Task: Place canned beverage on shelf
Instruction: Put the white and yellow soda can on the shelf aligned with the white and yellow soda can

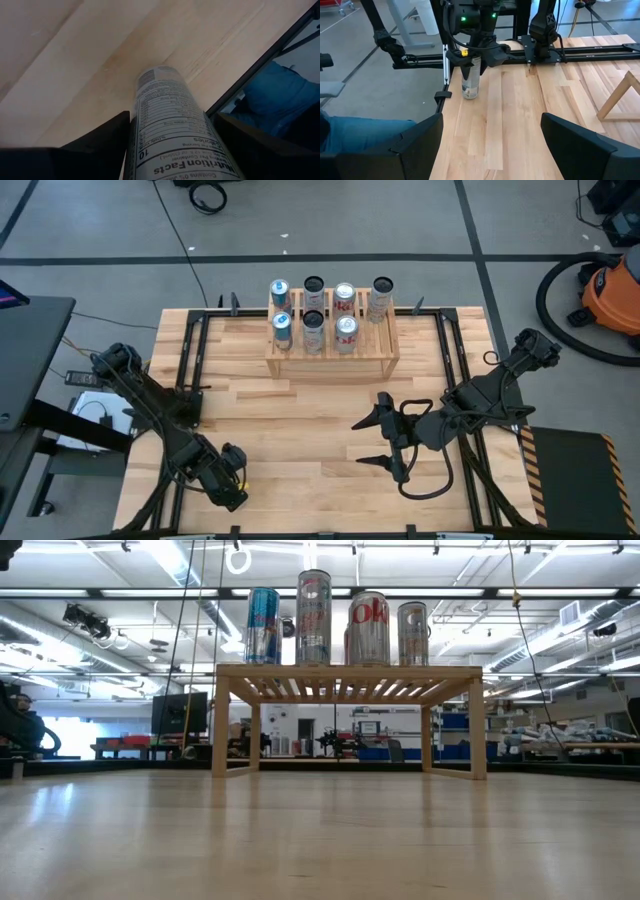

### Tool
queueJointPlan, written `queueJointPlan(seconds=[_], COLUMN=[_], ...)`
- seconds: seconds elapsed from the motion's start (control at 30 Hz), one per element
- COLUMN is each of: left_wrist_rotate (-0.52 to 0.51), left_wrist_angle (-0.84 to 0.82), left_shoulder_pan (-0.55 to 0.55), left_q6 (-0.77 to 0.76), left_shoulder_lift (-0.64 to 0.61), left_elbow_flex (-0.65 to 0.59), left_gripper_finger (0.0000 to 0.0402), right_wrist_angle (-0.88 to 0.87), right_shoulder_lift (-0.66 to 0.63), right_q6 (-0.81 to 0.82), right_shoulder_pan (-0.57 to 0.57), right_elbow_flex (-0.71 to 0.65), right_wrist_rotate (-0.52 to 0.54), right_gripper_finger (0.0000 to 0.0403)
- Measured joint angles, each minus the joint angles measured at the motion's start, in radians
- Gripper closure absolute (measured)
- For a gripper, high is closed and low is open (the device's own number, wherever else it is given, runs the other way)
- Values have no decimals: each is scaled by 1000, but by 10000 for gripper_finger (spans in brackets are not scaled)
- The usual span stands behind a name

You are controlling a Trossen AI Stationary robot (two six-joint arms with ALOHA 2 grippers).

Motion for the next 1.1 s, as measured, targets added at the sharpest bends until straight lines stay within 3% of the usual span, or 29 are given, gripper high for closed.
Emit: queueJointPlan(seconds=[1.1], left_wrist_rotate=[12], left_wrist_angle=[-43], left_shoulder_pan=[13], left_q6=[35], left_shoulder_lift=[-3], left_elbow_flex=[2], left_gripper_finger=[120], right_wrist_angle=[112], right_shoulder_lift=[0], right_q6=[45], right_shoulder_pan=[0], right_elbow_flex=[0], right_wrist_rotate=[-5], right_gripper_finger=[58])
